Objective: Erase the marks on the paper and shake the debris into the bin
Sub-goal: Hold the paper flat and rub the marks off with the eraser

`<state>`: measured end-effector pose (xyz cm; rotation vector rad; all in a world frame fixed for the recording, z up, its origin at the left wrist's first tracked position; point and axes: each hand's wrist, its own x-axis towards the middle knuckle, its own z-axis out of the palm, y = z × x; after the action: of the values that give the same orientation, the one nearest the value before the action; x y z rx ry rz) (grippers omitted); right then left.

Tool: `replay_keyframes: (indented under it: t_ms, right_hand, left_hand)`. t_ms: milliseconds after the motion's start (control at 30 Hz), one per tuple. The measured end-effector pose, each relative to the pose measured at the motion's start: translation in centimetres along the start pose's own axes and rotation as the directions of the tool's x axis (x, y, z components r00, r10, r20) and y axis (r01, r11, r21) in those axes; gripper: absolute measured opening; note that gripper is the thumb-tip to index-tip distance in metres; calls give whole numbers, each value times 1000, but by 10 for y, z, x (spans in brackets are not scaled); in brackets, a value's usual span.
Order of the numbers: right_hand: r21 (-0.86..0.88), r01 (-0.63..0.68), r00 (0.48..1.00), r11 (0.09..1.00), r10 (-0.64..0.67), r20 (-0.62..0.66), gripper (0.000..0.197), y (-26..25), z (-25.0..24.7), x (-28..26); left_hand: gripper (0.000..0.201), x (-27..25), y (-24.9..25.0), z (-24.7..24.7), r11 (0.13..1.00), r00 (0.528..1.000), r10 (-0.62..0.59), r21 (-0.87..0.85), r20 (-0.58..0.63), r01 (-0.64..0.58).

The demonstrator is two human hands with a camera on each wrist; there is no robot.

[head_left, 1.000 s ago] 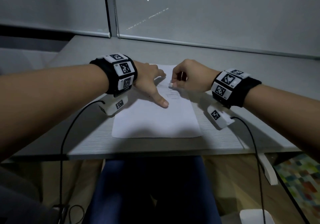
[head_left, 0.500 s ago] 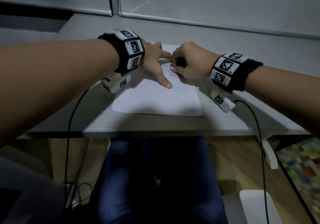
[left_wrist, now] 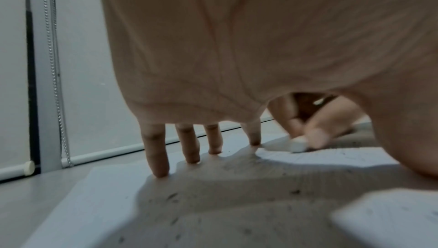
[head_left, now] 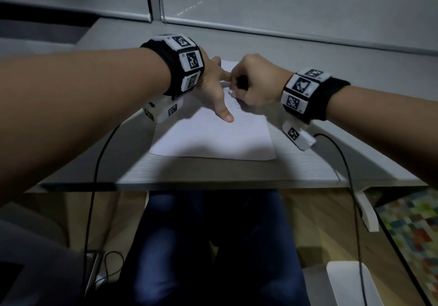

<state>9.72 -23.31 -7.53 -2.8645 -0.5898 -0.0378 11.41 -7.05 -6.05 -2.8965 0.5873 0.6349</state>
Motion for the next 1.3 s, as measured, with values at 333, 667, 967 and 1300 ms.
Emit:
replay_keyframes:
  t_ms: [333,667,967,1300]
  right_hand:
    - [-16,-3,1000,1000,4,16,9,6,-4,7]
    - [41,90,993,995,-92,70,12,4,-5,-15]
    - [-48,-4,1000,999,3,-13,10,9,-4,4]
    - [58,107,988,993,-113,104,9,-1,-4,-15]
  left_hand:
    - [132,4,-5,0,1000,1000,10,-2,-11,-10]
    - [135,6,-3,0,1000,1000,21,14,-1,-21]
    - [129,-1,-4,-6,1000,1000,11,-4,16,-11]
    - [127,-4,5,2,999,999,19,48,-34,-18]
